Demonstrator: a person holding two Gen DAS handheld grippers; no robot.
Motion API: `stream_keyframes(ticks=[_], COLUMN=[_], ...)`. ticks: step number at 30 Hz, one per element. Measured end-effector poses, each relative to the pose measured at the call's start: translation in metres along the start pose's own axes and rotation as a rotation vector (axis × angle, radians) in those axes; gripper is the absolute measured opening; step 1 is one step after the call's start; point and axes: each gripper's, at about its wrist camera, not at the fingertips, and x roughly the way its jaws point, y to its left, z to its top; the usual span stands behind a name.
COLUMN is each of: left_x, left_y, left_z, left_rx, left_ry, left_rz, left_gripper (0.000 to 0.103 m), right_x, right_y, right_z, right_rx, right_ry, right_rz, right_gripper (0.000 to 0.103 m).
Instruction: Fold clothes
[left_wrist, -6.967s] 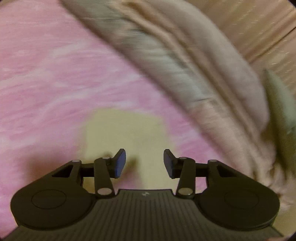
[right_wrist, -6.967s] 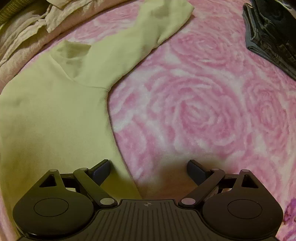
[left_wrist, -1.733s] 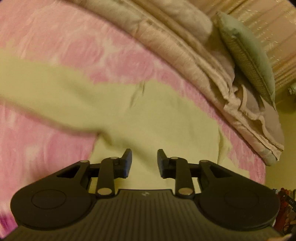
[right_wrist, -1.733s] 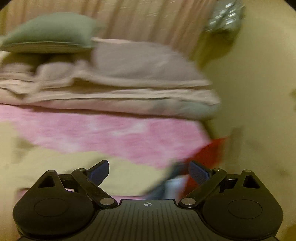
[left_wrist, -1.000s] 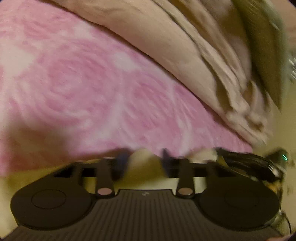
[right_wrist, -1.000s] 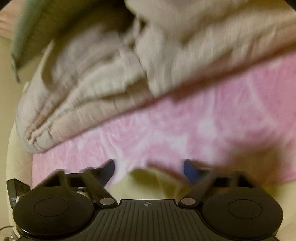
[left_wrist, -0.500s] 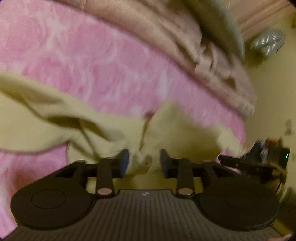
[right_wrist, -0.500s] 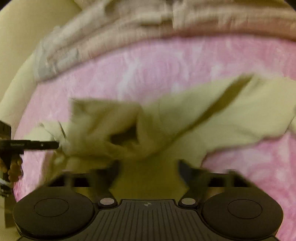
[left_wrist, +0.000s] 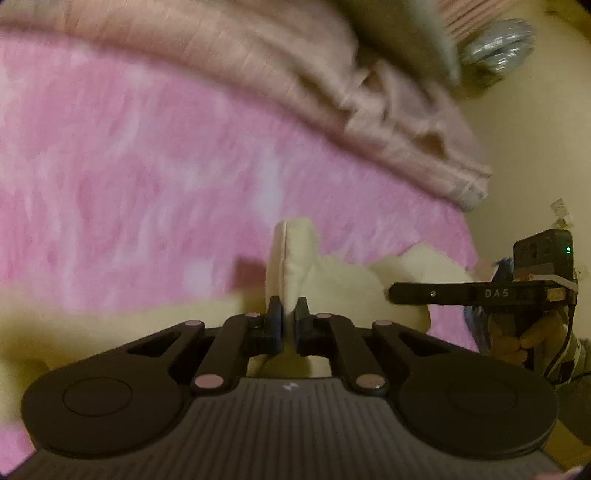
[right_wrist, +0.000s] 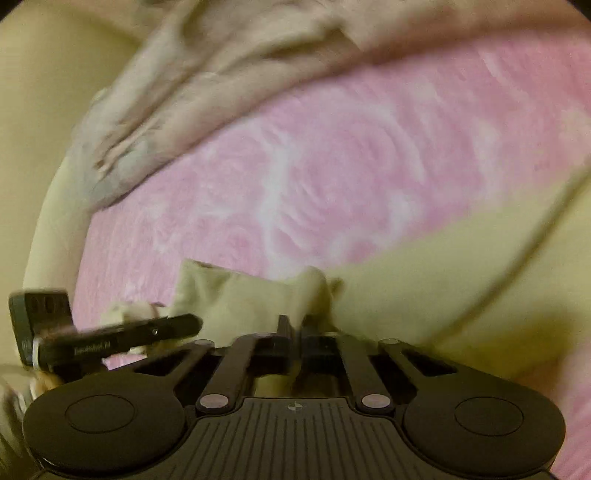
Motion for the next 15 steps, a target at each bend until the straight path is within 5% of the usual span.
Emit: stream_keyframes(ticks=[3, 8, 10, 11, 15], left_x=[-0.017, 0.000, 0.007, 0.011, 0.014], left_y=[-0.011, 0.002, 0.007, 0.010, 0.025], left_z=[0.044, 0.085, 0.100, 0.108, 0.119], left_rx=[0.085, 0.047, 0.030, 0.021, -0.031], left_ry=[-0.162, -0.273, -0.315, -0.337, -0.390], left_rz=[0.004, 0.183, 0.256, 0.293, 0.394], left_gripper=[0.004, 0.010, 0.026, 0.030, 0.031], right_x=[-0.022, -0.010, -0.018, -0.022, -0.041], right_y=[0.029, 0.056, 0.035, 0.024, -0.021], right_z=[0.026, 0.094, 0.085, 0.079, 0.056], right_rx=[-0.190, -0.348, -0.276, -0.237, -0.082], right_ry=[-0.140, -0.409, -0.419, -0.421, -0.427], right_rz=[-0.018, -0.162, -0.201, -0.219, -0.289], right_gripper=[0.003, 0.004, 0.038, 0.074, 0.079])
